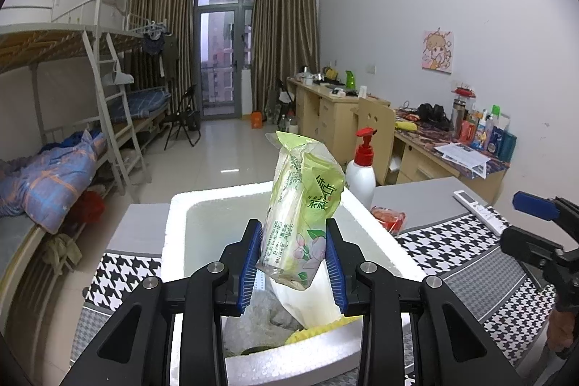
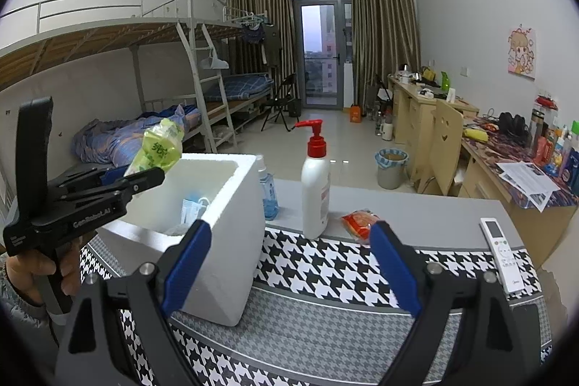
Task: Organize soft objects
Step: 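Lower the green snack bag into the foam box and open left tool, then withdraw both tools from the box back over the table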
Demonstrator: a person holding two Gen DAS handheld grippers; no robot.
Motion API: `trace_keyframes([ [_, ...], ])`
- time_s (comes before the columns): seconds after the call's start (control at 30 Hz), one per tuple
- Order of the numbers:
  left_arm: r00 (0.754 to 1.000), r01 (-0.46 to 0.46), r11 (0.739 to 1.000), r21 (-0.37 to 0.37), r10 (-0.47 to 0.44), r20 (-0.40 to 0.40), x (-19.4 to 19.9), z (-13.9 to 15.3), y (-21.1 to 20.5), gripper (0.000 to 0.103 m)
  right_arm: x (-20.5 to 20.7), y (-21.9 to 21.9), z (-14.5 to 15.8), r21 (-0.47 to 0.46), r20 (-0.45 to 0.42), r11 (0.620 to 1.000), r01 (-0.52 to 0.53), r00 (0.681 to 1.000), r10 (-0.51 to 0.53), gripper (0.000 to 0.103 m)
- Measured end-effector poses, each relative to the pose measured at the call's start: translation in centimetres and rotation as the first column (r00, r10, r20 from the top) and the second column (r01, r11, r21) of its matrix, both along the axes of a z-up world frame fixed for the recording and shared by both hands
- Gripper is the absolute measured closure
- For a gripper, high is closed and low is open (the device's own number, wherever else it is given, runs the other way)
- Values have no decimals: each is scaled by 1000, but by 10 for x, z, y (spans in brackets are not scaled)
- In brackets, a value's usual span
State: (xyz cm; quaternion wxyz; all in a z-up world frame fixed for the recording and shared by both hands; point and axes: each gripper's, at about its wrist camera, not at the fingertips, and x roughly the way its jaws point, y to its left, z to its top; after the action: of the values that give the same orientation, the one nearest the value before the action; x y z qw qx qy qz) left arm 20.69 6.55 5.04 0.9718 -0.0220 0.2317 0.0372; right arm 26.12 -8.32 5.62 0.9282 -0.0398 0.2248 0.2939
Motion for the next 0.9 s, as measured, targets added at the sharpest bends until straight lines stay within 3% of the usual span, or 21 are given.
trace_keyframes([
  [0.07, 1000, -2, 1000, 0, 2, -4, 2, -2, 0, 58, 0, -1, 0, 4, -2, 1000, 1, 1000, -1, 11],
  [0.13, 1000, -5, 1000, 0, 5, -1, 2, -2, -1, 38, 1, -3, -1, 4, -3, 1000, 5, 1000, -5, 11],
  [0.2, 1000, -11, 1000, 3, 11, 5, 1, -2, -1, 24, 0, -3, -1, 6, -4, 1000, 8, 1000, -8, 11],
  [0.3, 1000, -15, 1000, 12, 15, 16, -3, -2, -3, 15, -2, -5, 0, 10, -2, 1000, 12, 1000, -11, 11],
  [0.63, 998, -23, 1000, 18, 21, 65, -23, 6, -15, 1, -11, -10, 3, 25, 9, 1000, 6, 1000, -7, 11],
  [0.9, 994, -47, 999, 15, 45, 104, -46, 11, -22, 1, -25, -18, 6, 33, 28, 999, 9, 1000, -10, 11],
])
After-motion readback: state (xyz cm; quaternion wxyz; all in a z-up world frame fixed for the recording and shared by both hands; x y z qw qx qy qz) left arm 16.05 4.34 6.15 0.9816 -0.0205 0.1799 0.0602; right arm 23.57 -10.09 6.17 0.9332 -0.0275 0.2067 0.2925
